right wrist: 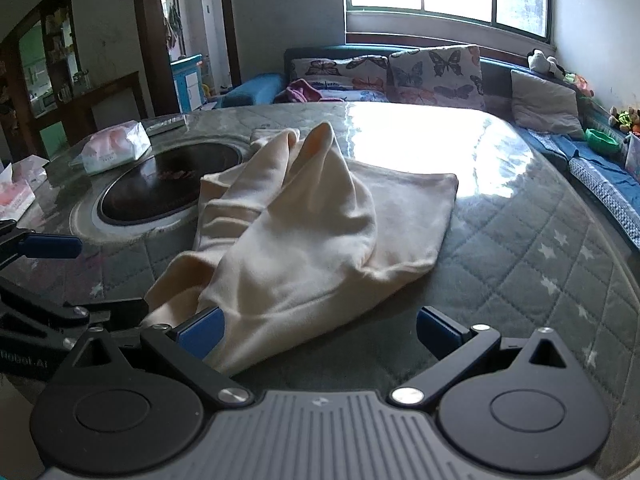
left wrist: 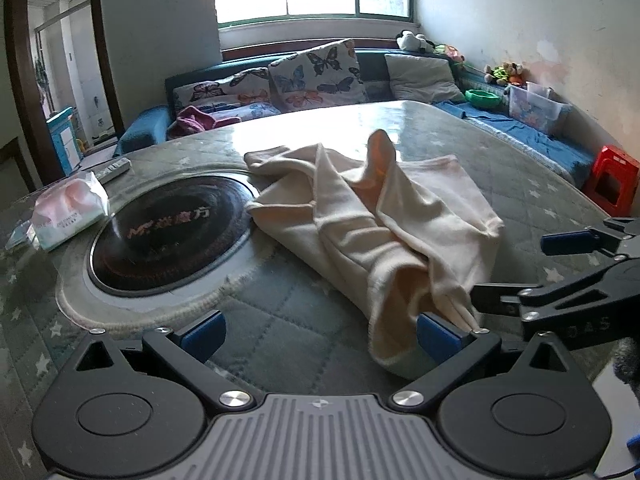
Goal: Fold clothes
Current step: 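Approach the crumpled cream sweatshirt with both grippers open, then grasp the sweatshirt hem with the left gripper while the right gripper grasps another hem edge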
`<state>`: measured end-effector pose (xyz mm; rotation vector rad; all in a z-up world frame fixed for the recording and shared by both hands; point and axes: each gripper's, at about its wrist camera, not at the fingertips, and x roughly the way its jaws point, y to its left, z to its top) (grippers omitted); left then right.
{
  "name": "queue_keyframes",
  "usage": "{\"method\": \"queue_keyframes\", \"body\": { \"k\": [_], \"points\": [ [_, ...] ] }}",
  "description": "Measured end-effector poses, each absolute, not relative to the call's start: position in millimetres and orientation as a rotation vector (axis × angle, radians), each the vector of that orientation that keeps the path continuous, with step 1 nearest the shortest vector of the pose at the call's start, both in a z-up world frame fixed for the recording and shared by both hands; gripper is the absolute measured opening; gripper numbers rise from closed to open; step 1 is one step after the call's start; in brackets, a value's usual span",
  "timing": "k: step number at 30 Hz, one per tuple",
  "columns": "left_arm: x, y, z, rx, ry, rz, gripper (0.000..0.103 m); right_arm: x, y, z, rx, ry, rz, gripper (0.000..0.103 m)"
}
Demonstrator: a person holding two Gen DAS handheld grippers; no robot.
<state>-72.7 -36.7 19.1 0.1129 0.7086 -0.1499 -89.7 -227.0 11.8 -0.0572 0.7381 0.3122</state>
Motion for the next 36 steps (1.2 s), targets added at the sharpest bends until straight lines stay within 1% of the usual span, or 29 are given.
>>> {"method": "queue_keyframes", "body": {
  "k": [11,14,16,18,19,21,22,24,28,30,32,34,36],
  "points": [
    [-25.9,-23.0,21.4,0.098,0.684,-0.132,0.103,-54.2,-231.1,23.6,-0.045,0.707,0.336,0.102],
    [-11.7,-23.0,23.3,0.095,0.668,-0.145,0.102,-39.9,-231.2,26.6,-0.048,0.7,0.337,0.096],
    [-1.3,-24.2,24.5,0.1,0.655,-0.149,0.101,-27.9,-230.5,27.4,-0.043,0.699,0.338,0.095],
    [10.1,-25.1,25.4,0.101,0.642,-0.16,0.095,-16.1,-231.2,29.3,-0.037,0.697,0.34,0.089],
    [15.9,-24.8,25.9,0.098,0.639,-0.165,0.093,-10.3,-231.5,30.3,-0.034,0.695,0.341,0.089],
    [29.3,-25.3,26.3,0.096,0.634,-0.172,0.086,0.5,-232.2,32.8,-0.026,0.692,0.343,0.083],
    [34.7,-25.9,26.3,0.099,0.632,-0.174,0.083,6.8,-232.4,34.2,-0.022,0.69,0.345,0.082],
    [47.1,-28.0,24.7,0.112,0.631,-0.18,0.074,19.2,-231.3,37.3,-0.017,0.684,0.354,0.079],
    [65.1,-31.5,21.8,0.106,0.635,-0.211,0.064,39.4,-226.0,41.9,-0.023,0.673,0.375,0.073],
    [72.3,-32.7,21.8,0.107,0.624,-0.228,0.056,50.3,-222.9,42.7,-0.026,0.674,0.39,0.066],
    [78.1,-33.4,22.2,0.112,0.618,-0.236,0.052,58.4,-221.1,42.1,-0.027,0.681,0.398,0.066],
    [83.7,-34.5,23.1,0.117,0.607,-0.25,0.052,67.2,-219.6,40.8,-0.032,0.691,0.407,0.063],
    [88.9,-36.0,24.0,0.124,0.596,-0.266,0.052,72.1,-216.6,39.4,-0.042,0.703,0.429,0.054]
  ]
}}
